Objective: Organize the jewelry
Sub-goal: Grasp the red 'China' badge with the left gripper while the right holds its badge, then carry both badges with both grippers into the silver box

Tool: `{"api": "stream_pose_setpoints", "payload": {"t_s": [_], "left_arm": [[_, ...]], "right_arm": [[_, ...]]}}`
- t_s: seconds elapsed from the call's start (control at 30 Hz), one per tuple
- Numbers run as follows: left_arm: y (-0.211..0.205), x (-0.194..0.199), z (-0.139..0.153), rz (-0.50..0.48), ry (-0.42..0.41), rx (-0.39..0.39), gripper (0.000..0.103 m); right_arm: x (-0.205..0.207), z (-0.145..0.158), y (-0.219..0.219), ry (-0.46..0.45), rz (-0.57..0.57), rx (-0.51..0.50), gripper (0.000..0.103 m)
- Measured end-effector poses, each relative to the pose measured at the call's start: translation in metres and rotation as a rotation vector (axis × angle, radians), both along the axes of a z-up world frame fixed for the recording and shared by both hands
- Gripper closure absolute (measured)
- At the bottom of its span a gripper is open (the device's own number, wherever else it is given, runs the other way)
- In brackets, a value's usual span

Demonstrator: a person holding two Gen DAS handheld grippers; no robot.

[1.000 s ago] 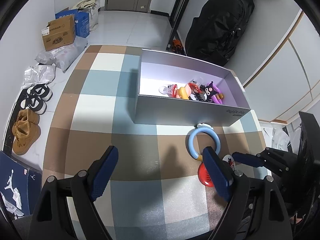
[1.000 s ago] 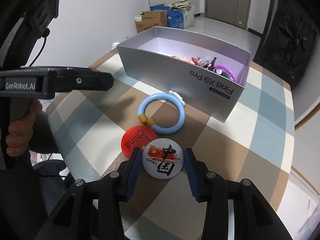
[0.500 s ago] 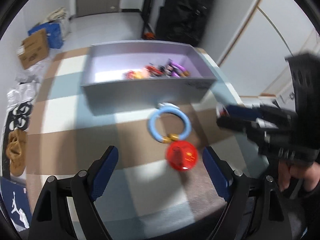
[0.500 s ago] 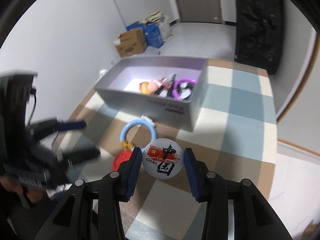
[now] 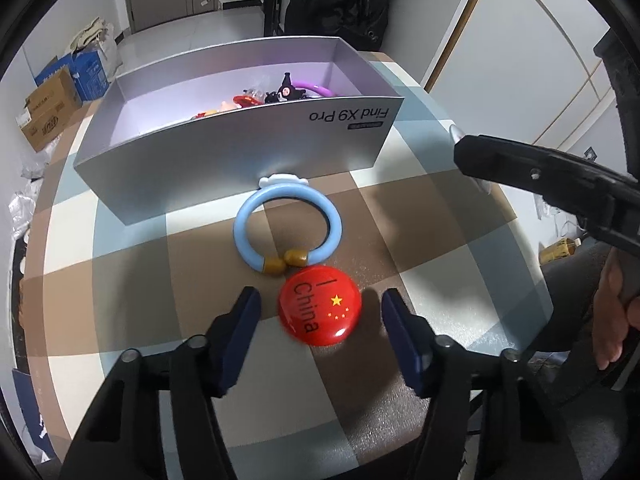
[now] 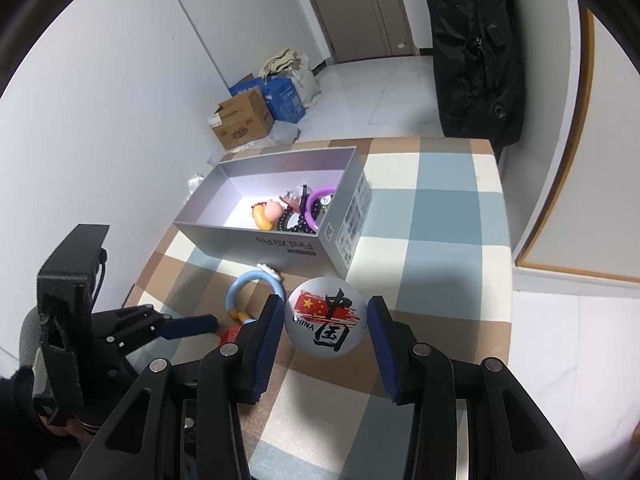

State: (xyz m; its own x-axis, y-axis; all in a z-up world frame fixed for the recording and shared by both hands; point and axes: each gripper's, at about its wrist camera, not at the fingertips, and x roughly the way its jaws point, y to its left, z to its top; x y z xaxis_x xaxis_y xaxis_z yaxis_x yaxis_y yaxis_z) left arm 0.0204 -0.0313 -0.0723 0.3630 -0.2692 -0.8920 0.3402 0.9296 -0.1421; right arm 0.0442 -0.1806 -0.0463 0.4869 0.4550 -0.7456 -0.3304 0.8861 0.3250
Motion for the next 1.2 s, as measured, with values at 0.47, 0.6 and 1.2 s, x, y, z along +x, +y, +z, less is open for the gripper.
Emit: {"api": "stream_pose_setpoints", "payload": {"t_s": [0.47,0.6,1.2], "left_arm": [[0.004,0.005,0.003,0.005,0.015,-0.027,0.065],[0.005,0.005,0.006,0.012,0.010,-0.044,0.065],[0.018,0.013,0.034,0.061,-0.064,-0.158,0.065]], "right_arm": [[0.001,0.000,-0.004,0.002,-0.016,0.011,0.061],[0.001,-0.001,-0.002,0.004,-0.015,0.011,0.061],[0.008,0.004,0.005,-0.006,-0.019,0.040,0.061]]}}
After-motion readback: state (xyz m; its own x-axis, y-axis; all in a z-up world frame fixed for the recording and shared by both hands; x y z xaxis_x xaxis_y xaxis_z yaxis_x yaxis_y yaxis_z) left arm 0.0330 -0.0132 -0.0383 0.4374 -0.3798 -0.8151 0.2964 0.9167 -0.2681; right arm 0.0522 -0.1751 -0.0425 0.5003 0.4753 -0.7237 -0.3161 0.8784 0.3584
